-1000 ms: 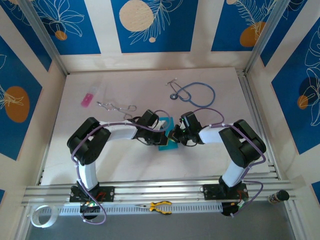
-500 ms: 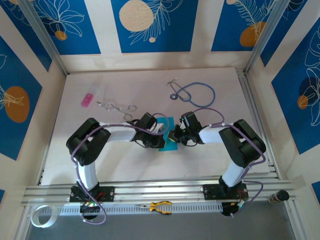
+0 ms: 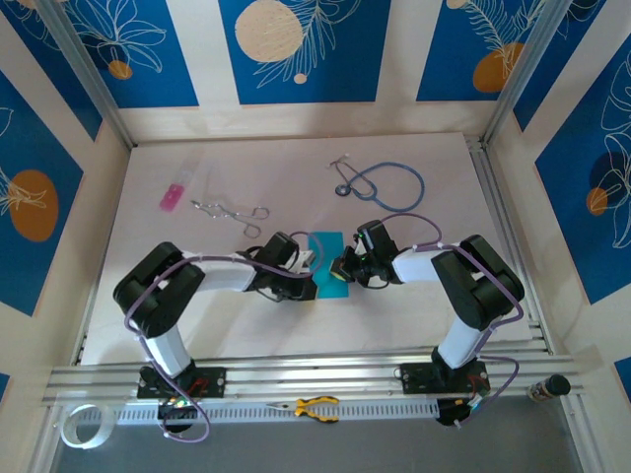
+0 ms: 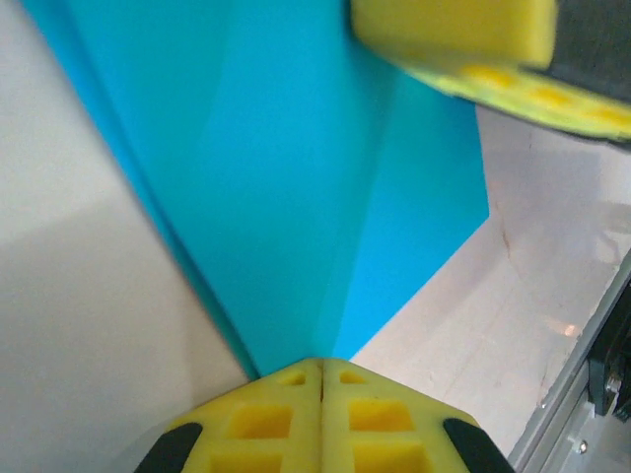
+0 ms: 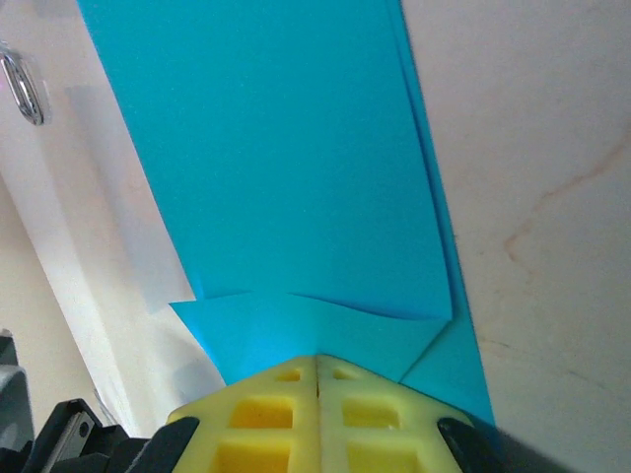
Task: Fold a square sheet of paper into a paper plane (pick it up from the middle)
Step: Fold the triangle a second time at the center of the table.
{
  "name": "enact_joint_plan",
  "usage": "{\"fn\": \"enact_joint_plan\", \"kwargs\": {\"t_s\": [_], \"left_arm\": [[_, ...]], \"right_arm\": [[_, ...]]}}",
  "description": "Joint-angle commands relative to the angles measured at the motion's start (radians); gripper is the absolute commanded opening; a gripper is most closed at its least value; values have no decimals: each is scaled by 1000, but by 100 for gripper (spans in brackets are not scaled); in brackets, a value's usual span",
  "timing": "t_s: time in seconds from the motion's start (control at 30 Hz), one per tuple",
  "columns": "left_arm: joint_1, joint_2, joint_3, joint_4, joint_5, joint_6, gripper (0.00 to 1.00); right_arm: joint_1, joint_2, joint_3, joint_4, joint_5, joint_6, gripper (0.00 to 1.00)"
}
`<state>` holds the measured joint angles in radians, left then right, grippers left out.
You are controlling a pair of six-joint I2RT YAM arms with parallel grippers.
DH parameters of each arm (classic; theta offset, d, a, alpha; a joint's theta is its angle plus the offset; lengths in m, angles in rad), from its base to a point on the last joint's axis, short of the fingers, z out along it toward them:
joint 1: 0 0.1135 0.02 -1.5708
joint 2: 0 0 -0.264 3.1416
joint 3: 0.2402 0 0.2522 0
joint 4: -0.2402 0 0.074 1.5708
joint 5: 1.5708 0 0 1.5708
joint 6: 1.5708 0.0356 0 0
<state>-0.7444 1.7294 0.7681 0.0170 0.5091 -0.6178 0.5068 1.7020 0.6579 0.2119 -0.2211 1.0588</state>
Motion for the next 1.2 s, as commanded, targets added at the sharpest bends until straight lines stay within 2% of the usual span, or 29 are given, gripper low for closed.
{"fn": "enact_joint_plan", "kwargs": {"t_s": [0.0, 0.13, 0.27, 0.5, 0.63, 0.8, 1.17], "left_arm": [[-8, -35, -66, -86, 9, -51, 0], [-8, -156, -40, -89, -33, -57, 0], [-6, -186, 24, -83, -60, -50, 0], [0, 8, 176, -85, -1, -13, 0], [-1, 74, 200, -102, -44, 12, 0], [-1, 122, 174, -150, -94, 34, 0], [-30, 106, -9, -18, -102, -61, 0]], "right_arm": [[-17, 44, -29, -119, 68, -22, 0], [-19, 45, -30, -114, 57, -23, 0], [-19, 39, -30, -114, 56, -23, 0], [-20, 35, -29, -116, 52, -25, 0], [-25, 33, -33, -114, 50, -29, 0], [-28, 35, -40, -91, 26, -38, 0], [-11, -60, 23, -117, -41, -132, 0]]}}
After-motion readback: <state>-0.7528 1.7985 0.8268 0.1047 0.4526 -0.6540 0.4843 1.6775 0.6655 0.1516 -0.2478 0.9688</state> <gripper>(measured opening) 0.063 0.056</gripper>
